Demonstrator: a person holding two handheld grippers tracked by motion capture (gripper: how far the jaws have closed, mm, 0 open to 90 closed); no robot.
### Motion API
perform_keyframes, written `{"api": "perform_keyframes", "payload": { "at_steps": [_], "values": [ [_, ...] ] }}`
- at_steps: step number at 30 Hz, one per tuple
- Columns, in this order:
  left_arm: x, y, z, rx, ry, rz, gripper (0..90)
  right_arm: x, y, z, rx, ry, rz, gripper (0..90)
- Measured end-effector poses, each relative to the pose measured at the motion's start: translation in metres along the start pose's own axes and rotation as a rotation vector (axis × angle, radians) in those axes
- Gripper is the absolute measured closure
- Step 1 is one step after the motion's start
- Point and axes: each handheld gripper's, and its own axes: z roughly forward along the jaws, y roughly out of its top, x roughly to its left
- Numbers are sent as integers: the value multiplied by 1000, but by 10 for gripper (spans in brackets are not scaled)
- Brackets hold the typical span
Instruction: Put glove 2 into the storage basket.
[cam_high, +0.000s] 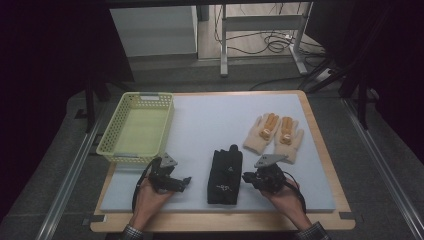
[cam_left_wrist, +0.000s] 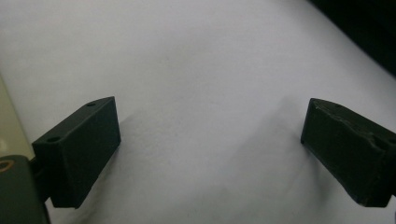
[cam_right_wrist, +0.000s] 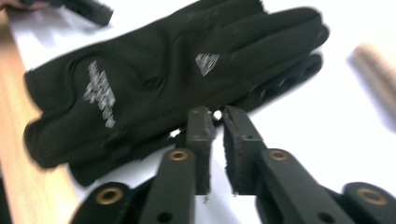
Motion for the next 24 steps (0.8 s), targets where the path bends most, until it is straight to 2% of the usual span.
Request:
{"api": "perform_keyframes", "payload": {
  "at_steps": [5,6,10,16,20,24],
  "values": [
    [2,-5,-5,11,-1,-1,46,10,-15,3,6,25,-23,867],
    [3,-7,-7,8,-1,-7,45,15,-20,7,17,42,-35,871],
    [3,-12,-10,5,0,-2,39,21,-22,13,21,53,-44,873],
    [7,-17,-14,0,-7,5,36,29,-15,24,11,77,-61,875],
    [7,-17,-14,3,-9,6,36,35,-8,33,6,73,-76,875],
    [7,-17,-14,2,-8,6,36,37,-1,43,0,77,-69,875]
  ]
}}
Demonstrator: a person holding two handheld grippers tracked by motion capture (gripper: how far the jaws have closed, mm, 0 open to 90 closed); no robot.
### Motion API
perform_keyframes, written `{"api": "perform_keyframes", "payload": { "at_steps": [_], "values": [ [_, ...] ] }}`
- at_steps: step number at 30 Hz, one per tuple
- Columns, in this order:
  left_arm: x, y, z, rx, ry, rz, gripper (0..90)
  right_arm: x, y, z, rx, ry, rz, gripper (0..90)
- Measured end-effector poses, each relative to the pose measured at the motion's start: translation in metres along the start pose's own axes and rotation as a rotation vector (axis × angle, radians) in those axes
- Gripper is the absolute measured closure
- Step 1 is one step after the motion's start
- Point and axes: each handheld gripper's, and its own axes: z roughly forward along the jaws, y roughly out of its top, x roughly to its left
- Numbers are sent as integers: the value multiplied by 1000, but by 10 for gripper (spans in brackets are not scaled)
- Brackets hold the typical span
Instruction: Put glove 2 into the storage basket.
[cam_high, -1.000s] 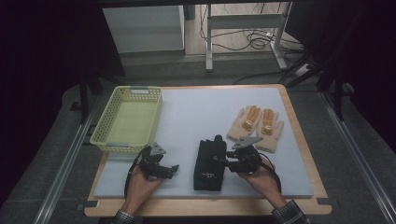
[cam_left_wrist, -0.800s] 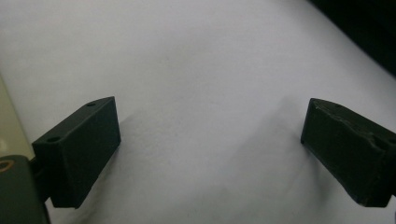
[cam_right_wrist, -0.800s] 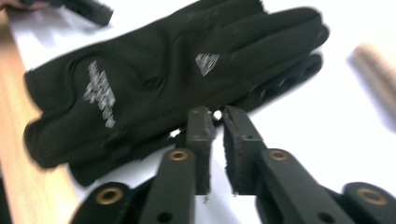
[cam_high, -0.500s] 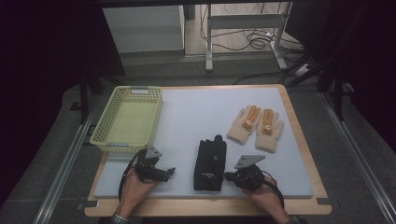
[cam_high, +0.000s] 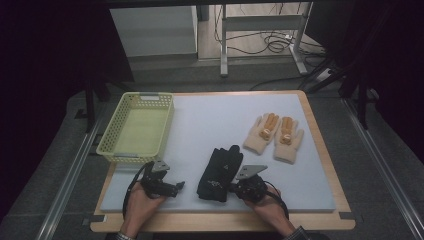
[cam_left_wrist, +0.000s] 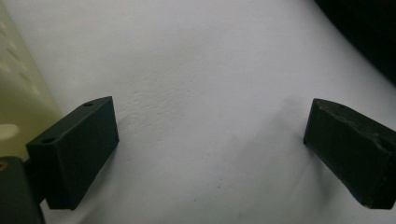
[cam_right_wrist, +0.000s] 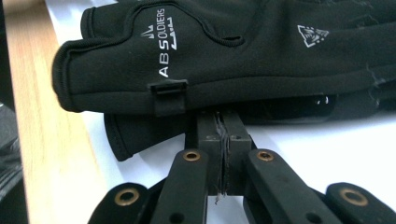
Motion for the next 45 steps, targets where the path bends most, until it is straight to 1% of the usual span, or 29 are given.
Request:
{"api": "perform_keyframes", "payload": {
  "at_steps": [3,4,7,9,12,13,14,16,19,20,23,24,26,27,28,29,30,31,32,33,34,35,36,37,39,40,41,42,45],
  "values": [
    [-1,0,0,-3,2,-5,36,0,4,5,-2,-4,4,875],
    [-1,0,0,-4,1,-5,36,0,8,10,-7,-12,7,875],
    [0,0,0,-5,1,-6,36,-1,15,18,-13,-21,14,875],
    [0,0,0,-5,0,-6,36,-1,17,21,-14,-25,13,875],
    [0,0,0,-4,0,-6,36,-1,28,32,-10,-45,6,875],
    [0,0,0,-4,0,-6,36,-1,28,32,-10,-45,6,875],
    [-1,-1,0,-4,0,-10,35,0,34,39,-8,-52,1,874],
    [-1,-1,0,-4,0,-10,35,-1,38,43,-9,-52,-2,874],
    [-1,-1,0,-4,-1,-11,35,-1,39,45,-11,-48,1,873],
    [0,-1,0,-4,-1,-10,35,-2,39,45,-15,-38,8,857],
    [0,-1,0,-4,-1,-10,35,-1,38,43,-13,-31,10,835],
    [0,-1,0,-4,-1,-11,35,0,36,39,-6,-34,-1,814],
    [0,-1,0,-4,-2,-11,35,1,35,37,-7,-35,-2,805],
    [0,-1,0,-4,-2,-11,35,1,34,33,-8,-35,-3,792],
    [0,-1,0,-4,-2,-10,35,-1,32,27,-11,-45,-7,773],
    [0,-1,0,-4,-2,-10,35,-1,32,27,-11,-45,-7,773],
    [0,-1,0,-4,-3,-11,35,-3,30,19,-13,-57,-4,752],
    [0,-1,0,-4,-3,-11,35,-3,30,19,-13,-57,-4,752],
    [0,-1,0,-4,-3,-12,34,-8,27,11,-20,-74,1,733],
    [0,-1,0,-4,-3,-12,35,-8,27,11,-20,-74,1,733],
    [0,-1,0,-4,-3,-11,34,-13,23,4,-22,-88,9,704],
    [0,-1,0,-4,-3,-11,34,-13,23,4,-22,-88,9,704],
    [0,-1,0,-3,-3,-11,34,-18,19,-4,-22,-107,19,677],
    [0,-1,0,-3,-4,-11,34,-21,16,-8,-23,-115,29,664],
    [0,-1,0,-3,-4,-11,34,-23,14,-10,-24,-120,35,651],
    [0,-1,0,-2,-5,-10,34,-30,8,-18,-27,-142,54,622],
    [0,-1,0,-2,-5,-10,33,-30,8,-18,-27,-142,54,622],
    [0,-1,0,-2,-5,-11,33,-37,1,-25,-27,-159,73,589],
    [0,0,1,0,-9,-9,26,-45,-8,-34,-31,-194,97,550]
  ]
}}
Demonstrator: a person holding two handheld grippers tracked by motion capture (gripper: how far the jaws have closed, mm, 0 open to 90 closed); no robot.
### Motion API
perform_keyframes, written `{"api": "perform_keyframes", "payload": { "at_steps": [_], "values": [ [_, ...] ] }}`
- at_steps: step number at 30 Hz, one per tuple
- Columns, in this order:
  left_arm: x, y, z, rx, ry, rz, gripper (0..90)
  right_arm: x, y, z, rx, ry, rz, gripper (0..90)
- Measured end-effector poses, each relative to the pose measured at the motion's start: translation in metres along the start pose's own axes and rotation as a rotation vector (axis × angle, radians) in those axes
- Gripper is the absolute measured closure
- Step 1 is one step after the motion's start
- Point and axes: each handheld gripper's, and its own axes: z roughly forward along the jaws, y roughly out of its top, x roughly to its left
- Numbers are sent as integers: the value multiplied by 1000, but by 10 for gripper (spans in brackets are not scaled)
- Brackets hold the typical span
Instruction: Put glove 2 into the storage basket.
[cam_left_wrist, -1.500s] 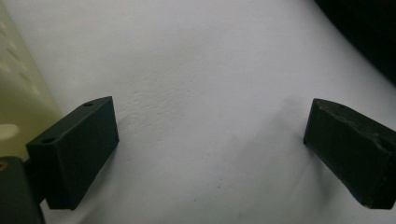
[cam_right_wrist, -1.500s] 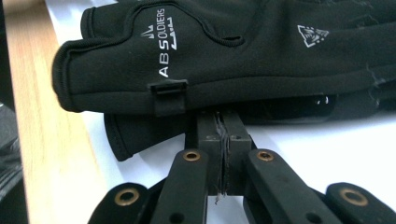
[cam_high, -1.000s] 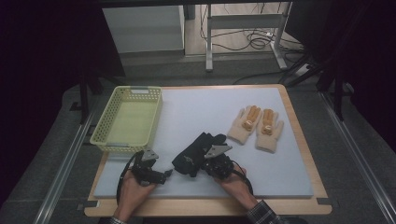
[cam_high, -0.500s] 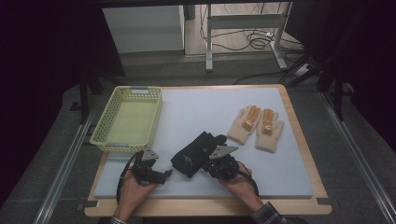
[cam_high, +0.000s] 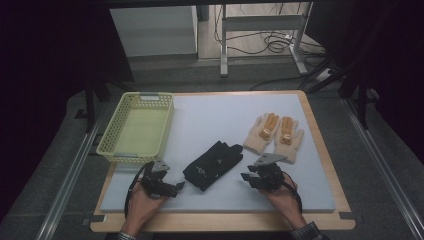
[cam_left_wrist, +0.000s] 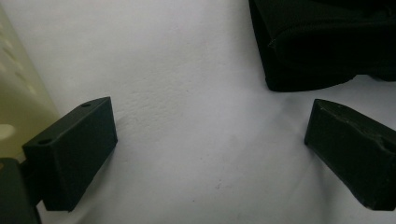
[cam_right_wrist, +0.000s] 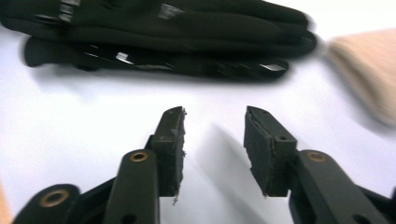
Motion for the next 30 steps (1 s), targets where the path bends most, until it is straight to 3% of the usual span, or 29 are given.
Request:
{"api": "perform_keyframes", "payload": {
  "at_steps": [9,13,28,30],
  "values": [
    [0,0,0,1,-1,-1,26,-30,-26,-20,5,-110,60,395],
    [0,0,0,1,-2,-1,26,-38,-35,-25,12,-162,63,349],
    [0,0,-1,0,1,2,34,-43,-40,-26,2,-177,77,250],
    [1,1,-2,10,0,19,50,-43,-40,-26,1,-177,78,248]
  ]
}}
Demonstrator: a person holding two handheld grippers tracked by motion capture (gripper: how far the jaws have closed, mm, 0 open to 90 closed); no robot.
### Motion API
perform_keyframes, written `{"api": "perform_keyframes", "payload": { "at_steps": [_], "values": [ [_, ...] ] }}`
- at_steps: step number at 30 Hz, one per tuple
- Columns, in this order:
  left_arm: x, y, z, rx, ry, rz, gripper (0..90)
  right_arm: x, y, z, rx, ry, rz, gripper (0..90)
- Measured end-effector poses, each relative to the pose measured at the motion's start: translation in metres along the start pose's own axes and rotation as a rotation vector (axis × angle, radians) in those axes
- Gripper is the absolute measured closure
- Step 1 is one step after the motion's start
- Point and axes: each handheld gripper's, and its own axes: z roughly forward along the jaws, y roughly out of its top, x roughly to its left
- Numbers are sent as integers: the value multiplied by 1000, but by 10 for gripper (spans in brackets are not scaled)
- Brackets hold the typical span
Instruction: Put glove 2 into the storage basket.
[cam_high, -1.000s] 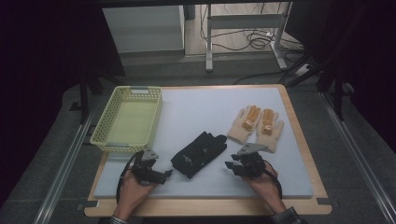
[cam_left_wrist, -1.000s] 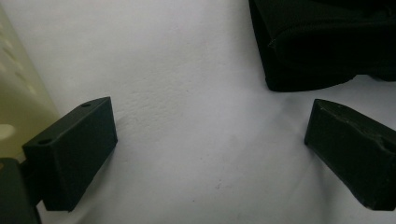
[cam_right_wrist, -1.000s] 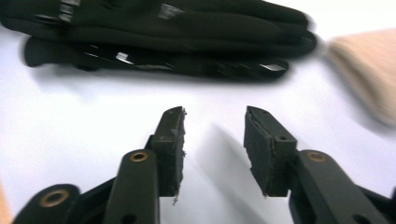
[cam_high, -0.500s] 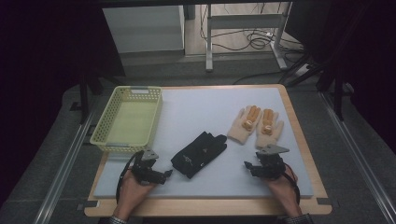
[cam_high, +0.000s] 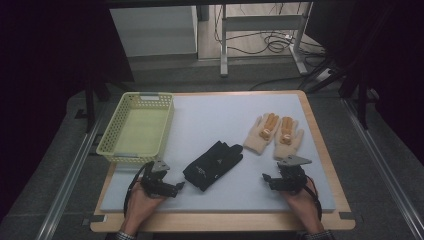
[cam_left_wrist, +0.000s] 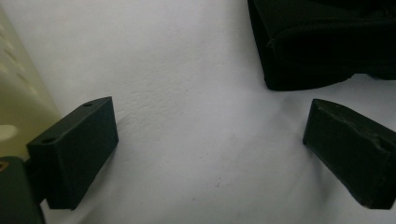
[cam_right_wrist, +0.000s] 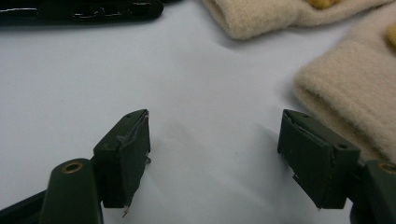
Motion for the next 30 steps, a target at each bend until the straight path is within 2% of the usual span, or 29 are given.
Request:
{"api": "perform_keyframes", "payload": {
  "at_steps": [2,4,5,6,7,8,9,10,12,13,14,16,17,19,20,22,23,26,30],
  "values": [
    [-1,3,-3,17,-7,7,57,0,0,0,0,0,0,247],
    [-5,9,-9,18,-43,11,47,0,0,0,0,-1,1,246],
    [-5,9,-9,18,-43,11,40,0,0,0,0,-1,1,246],
    [-8,16,-14,19,-69,23,28,0,0,0,0,-1,0,246],
    [-8,16,-14,19,-69,23,22,0,0,0,0,-1,0,246],
    [-10,20,-18,16,-83,29,22,0,0,0,0,-1,0,246],
    [-13,30,-24,0,-115,37,16,0,0,0,0,-1,0,246],
    [-13,30,-24,0,-115,37,12,0,0,0,0,-1,0,246],
    [-16,42,-29,-13,-149,32,10,0,0,0,0,-1,0,246],
    [-20,56,-28,-11,-163,45,4,0,0,0,0,-1,1,245],
    [-20,56,-28,-11,-163,45,1,0,0,0,0,-1,1,245],
    [-26,72,-22,4,-160,75,0,0,0,0,0,-1,1,245],
    [-29,84,-12,11,-161,87,0,0,0,0,0,0,0,245],
    [-32,96,0,32,-157,111,0,0,0,0,0,-1,0,244],
    [-32,96,0,32,-157,111,0,0,0,0,0,-1,0,244],
    [-35,106,14,59,-153,120,0,0,0,0,0,0,0,243],
    [-38,113,29,83,-150,132,0,0,0,0,0,1,0,242],
    [-42,120,50,124,-142,137,0,0,0,0,0,1,-1,240],
    [-45,122,70,152,-175,134,0,0,0,0,0,2,-2,237]
  ]
}}
